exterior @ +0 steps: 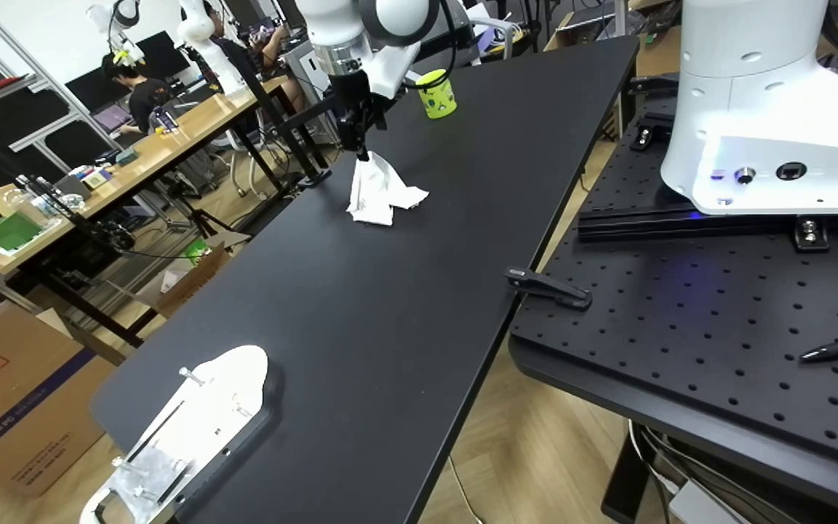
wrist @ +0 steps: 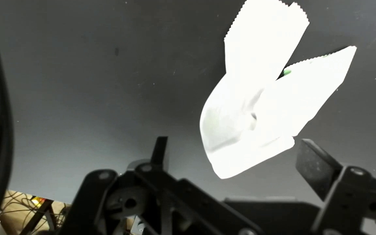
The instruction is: Get the white towel from the table and place it on the black stand
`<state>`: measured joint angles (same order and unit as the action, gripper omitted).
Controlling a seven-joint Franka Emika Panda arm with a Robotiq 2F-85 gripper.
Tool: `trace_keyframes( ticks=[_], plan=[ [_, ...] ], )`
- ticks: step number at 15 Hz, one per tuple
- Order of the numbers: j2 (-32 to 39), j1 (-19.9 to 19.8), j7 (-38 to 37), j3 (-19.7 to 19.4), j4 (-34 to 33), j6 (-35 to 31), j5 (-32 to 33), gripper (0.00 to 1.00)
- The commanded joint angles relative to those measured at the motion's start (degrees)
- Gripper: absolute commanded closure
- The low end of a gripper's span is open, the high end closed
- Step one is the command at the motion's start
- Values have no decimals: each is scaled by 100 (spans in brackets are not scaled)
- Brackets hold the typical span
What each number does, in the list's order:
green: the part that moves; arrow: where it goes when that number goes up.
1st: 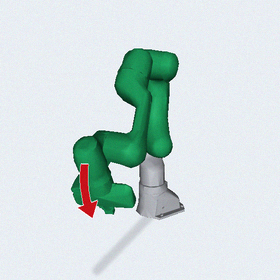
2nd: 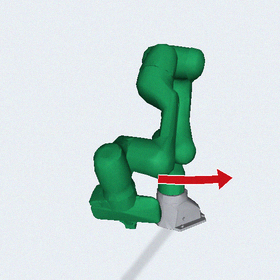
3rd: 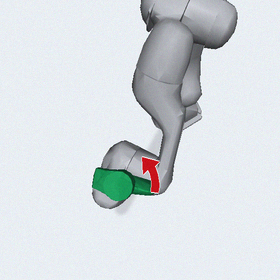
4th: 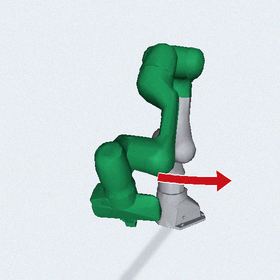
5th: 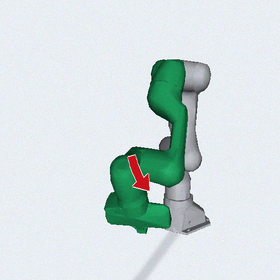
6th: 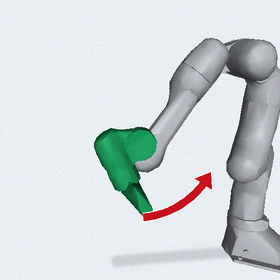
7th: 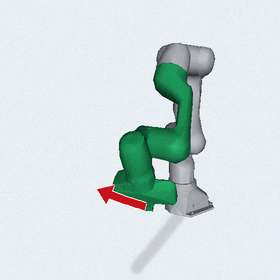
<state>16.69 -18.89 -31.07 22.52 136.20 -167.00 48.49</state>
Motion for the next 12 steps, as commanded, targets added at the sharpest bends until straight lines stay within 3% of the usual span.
trace_keyframes(
  ticks=[1,2,3,4,12],
  plan=[
    [581,242,29,-149,-578,107,352,0],
    [680,328,-30,-190,-690,202,397,0],
    [754,436,-141,-269,-796,252,492,25],
    [839,479,-92,-285,-873,273,499,26],
    [862,751,-70,-525,-1020,294,520,83]
  ],
)
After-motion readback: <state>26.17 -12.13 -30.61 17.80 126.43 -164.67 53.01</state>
